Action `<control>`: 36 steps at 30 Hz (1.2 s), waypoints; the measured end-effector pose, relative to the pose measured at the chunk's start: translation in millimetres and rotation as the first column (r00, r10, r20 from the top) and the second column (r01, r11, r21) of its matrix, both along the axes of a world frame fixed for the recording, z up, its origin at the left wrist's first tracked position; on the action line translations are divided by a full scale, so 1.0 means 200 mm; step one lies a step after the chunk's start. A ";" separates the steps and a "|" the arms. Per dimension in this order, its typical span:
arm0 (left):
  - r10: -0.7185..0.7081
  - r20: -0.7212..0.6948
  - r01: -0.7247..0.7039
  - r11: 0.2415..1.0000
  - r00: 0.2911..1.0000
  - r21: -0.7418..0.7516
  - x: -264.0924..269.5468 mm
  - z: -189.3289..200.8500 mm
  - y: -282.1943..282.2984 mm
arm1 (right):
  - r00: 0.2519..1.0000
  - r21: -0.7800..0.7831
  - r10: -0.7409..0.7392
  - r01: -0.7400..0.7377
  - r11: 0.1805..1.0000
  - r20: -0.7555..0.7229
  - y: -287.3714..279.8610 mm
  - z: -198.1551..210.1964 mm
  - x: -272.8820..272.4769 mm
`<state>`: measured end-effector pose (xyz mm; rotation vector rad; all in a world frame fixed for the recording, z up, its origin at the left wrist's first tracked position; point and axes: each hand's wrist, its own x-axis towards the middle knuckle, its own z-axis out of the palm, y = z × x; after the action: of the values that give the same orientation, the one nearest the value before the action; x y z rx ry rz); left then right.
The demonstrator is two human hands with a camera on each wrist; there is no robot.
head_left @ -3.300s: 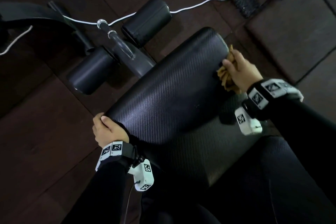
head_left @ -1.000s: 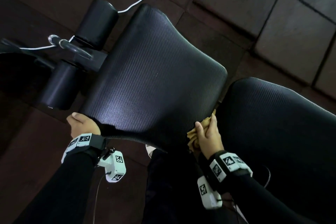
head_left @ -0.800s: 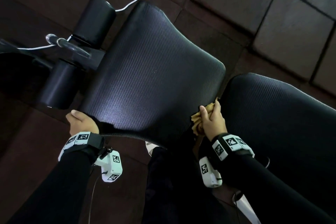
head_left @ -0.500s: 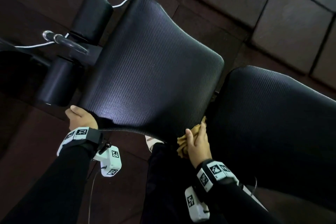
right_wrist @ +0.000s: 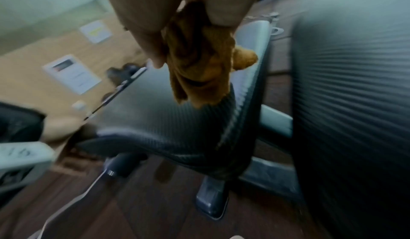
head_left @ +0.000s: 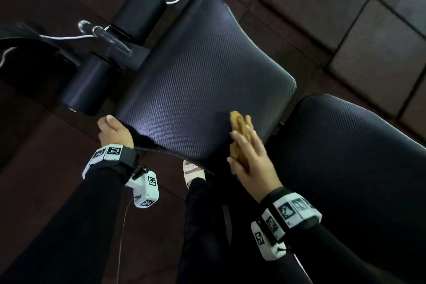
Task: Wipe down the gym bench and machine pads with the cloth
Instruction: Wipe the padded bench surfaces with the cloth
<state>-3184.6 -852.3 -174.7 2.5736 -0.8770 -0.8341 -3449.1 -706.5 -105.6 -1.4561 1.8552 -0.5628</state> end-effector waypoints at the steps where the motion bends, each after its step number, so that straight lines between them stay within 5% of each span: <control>1: 0.001 -0.014 -0.001 1.000 1.000 0.013 -0.01 0.02 0.01 | 0.995 0.049 0.103 -0.103 0.993 0.012 -0.04 0.00 0.03; 6: 0.012 -0.097 -0.011 1.000 0.995 0.010 -0.14 0.10 0.16 | 0.892 0.218 0.452 -0.442 0.870 0.003 -0.08 -0.03 0.08; 10: -0.097 -0.057 0.094 0.994 0.994 -0.057 -0.37 0.14 0.36 | 0.942 0.074 0.330 -0.334 0.940 0.055 -0.10 -0.02 -0.04; 14: -0.336 0.089 0.342 0.938 0.937 -0.059 -0.68 0.21 0.53 | 0.966 0.140 0.219 -0.200 0.970 -0.134 -0.19 -0.05 -0.25; 18: -0.576 0.067 0.580 0.813 0.815 -0.054 -0.94 0.22 0.63 | 0.943 0.250 0.284 -0.236 0.939 -0.175 -0.30 -0.10 -0.36; 22: -0.606 0.072 0.606 0.795 0.792 0.024 -1.01 0.16 0.71 | 0.916 0.306 0.361 -0.298 0.904 -0.176 -0.30 -0.13 -0.35; 25: -0.512 0.079 0.518 0.850 0.855 -0.097 -0.99 0.12 0.76 | 0.925 0.286 0.342 -0.286 0.915 -0.167 -0.30 -0.14 -0.35; 30: -0.095 -0.108 0.058 0.951 0.990 -0.304 -1.02 0.07 0.85 | 0.928 0.280 0.340 -0.289 0.916 -0.155 -0.30 -0.14 -0.36; 33: 0.095 -0.316 -0.196 0.932 0.944 -0.304 -1.07 0.04 0.91 | 0.926 0.283 0.344 -0.292 0.913 -0.156 -0.30 -0.14 -0.36; 36: 0.387 -0.412 -0.453 0.889 0.825 -0.071 -1.12 0.01 0.95 | 0.918 0.291 0.358 -0.300 0.908 -0.171 -0.30 -0.14 -0.36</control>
<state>-3408.0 -661.9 -172.1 2.2114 -0.2281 -1.0268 -3521.1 -767.0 -133.5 -1.6556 1.7112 0.0118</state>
